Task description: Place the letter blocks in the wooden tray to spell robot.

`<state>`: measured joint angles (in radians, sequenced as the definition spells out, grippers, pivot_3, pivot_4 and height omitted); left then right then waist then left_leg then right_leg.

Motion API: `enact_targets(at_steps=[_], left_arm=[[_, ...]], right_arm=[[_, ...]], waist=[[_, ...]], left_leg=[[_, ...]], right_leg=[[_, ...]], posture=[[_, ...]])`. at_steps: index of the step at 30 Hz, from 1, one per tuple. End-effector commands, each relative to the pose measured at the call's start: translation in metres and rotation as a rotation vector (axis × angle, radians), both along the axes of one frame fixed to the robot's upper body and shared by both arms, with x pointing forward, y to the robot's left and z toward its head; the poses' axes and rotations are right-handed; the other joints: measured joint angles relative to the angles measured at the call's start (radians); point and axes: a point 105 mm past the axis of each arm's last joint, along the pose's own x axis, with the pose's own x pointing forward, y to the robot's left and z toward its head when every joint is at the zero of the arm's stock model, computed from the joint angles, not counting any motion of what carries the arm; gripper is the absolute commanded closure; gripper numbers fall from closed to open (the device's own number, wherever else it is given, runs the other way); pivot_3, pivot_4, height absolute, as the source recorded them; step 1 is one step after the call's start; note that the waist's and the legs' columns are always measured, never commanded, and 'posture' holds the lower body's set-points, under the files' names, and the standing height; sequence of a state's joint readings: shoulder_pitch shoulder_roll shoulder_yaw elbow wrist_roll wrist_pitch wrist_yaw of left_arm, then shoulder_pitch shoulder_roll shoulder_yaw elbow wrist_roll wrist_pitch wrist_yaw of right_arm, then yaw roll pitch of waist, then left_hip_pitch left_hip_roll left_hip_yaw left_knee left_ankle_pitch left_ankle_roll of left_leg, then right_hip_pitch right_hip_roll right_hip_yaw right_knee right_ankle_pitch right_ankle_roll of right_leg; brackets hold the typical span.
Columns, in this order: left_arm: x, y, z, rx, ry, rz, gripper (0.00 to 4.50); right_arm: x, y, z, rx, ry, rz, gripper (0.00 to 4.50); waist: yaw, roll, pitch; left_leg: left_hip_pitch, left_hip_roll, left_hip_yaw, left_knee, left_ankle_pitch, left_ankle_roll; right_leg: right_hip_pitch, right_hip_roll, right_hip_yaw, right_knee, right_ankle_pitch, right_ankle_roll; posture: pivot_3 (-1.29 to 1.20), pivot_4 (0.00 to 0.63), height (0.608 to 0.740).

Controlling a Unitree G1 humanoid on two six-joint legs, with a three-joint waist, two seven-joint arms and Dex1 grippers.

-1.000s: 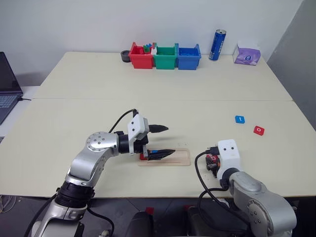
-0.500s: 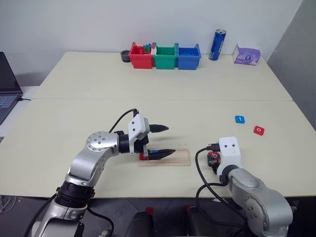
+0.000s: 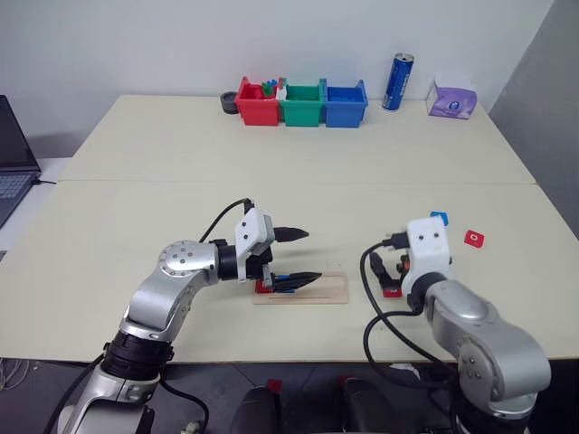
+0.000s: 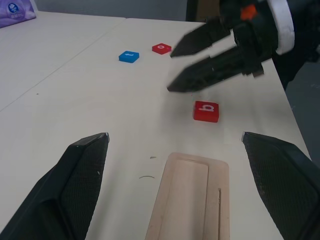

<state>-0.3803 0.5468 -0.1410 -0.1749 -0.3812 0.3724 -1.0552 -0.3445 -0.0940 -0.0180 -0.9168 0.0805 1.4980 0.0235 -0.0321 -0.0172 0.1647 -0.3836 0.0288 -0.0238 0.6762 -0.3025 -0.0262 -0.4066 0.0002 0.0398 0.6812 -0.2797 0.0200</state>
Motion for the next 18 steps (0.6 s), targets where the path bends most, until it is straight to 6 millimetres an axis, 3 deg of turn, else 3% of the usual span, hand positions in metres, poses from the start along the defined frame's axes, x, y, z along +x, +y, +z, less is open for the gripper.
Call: enact_targets(at_steps=[1,3,5,12,15,18], left_arm=[[-0.001,-0.007,0.012,-0.008,-0.049,-0.02,0.0],[0.0,-0.009,0.012,-0.011,-0.048,-0.021,0.0],[0.001,-0.011,0.012,-0.013,-0.048,-0.023,0.0],[0.003,-0.007,0.01,-0.011,-0.046,-0.036,0.0],[0.001,-0.005,0.01,-0.015,-0.042,-0.045,0.0],[-0.007,-0.002,0.006,0.004,-0.028,-0.088,0.0]], right_arm=[[0.007,-0.005,0.034,0.002,-0.155,0.052,0.02],[0.013,-0.009,0.039,-0.022,-0.204,0.13,0.02],[0.011,-0.003,0.042,-0.082,-0.289,0.315,0.02],[-0.025,0.0,-0.005,-0.048,-0.197,0.878,0.02],[-0.032,-0.001,-0.024,-0.108,-0.161,1.003,0.02],[-0.026,-0.005,-0.043,-0.138,-0.123,1.06,0.02]], waist=[[0.0,0.0,0.0],[0.003,0.0,0.0],[0.003,0.0,0.0],[-0.003,0.0,0.002],[-0.003,0.0,0.002],[-0.001,0.0,0.002]], left_leg=[[0.0,0.0,0.0,0.0,0.0,0.0],[0.0,0.0,0.0,0.0,0.0,0.0],[-0.001,-0.001,0.0,0.0,0.0,0.0],[-0.001,-0.001,0.001,0.0,-0.001,0.002],[0.001,-0.001,0.0,0.0,-0.001,0.002],[0.001,0.0,0.0,0.0,-0.001,0.002]], right_leg=[[0.0,0.0,0.0,0.0,0.0,0.0],[0.0,0.0,-0.001,-0.001,0.0,0.0],[0.0,-0.001,-0.001,-0.002,0.0,0.0],[0.001,-0.001,0.0,-0.002,-0.001,0.001],[0.001,0.0,0.0,0.0,-0.001,0.001],[0.002,0.001,0.0,0.0,-0.001,0.001]], posture=[[0.0,0.15,0.74],[0.0,0.15,0.74],[0.0,0.15,0.74],[0.0,0.15,0.74],[0.0,0.15,0.74],[0.0,0.15,0.74]])
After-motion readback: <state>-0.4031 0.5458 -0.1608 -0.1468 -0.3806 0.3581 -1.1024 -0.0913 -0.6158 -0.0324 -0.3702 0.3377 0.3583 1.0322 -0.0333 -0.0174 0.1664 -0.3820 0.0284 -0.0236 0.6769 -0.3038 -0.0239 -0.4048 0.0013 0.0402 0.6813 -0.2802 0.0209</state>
